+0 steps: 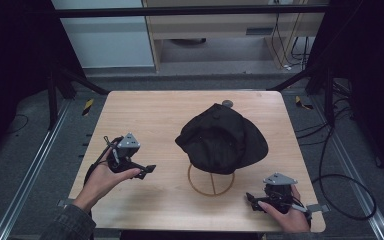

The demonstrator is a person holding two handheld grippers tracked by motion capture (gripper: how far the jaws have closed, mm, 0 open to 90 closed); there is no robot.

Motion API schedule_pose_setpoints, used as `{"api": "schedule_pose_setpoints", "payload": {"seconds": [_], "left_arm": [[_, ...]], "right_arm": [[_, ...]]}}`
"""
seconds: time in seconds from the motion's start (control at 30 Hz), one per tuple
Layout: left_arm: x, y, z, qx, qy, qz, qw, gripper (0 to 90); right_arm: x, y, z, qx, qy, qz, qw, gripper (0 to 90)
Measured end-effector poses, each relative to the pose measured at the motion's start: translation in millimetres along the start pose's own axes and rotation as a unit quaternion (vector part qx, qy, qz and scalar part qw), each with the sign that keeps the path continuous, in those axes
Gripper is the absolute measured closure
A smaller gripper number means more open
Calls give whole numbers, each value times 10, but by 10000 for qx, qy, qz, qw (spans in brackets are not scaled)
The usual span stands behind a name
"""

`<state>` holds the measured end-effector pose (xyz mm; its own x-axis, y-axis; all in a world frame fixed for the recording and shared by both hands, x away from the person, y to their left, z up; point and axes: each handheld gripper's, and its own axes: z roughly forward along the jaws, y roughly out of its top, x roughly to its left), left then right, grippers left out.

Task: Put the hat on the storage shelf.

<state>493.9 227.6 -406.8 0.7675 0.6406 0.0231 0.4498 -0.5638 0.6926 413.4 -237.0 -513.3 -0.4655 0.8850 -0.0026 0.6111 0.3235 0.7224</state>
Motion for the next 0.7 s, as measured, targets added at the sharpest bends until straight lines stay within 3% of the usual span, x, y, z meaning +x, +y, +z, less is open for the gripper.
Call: {"api": "schedule_pose_setpoints", "payload": {"seconds": [0.17,0.47,0.7], "left_arm": [[14,-90,76,4,80,-72,9999,56],[63,-343,270,64,496,-257,9984,55],[168,-496,286,9,720,-416,9965,56]], "right_arm": [[0,0,0,1,0,3,10000,6],[4,-2,-1,2,-2,21,10000,6],[4,-1,-1,2,-1,23,10000,6]]}}
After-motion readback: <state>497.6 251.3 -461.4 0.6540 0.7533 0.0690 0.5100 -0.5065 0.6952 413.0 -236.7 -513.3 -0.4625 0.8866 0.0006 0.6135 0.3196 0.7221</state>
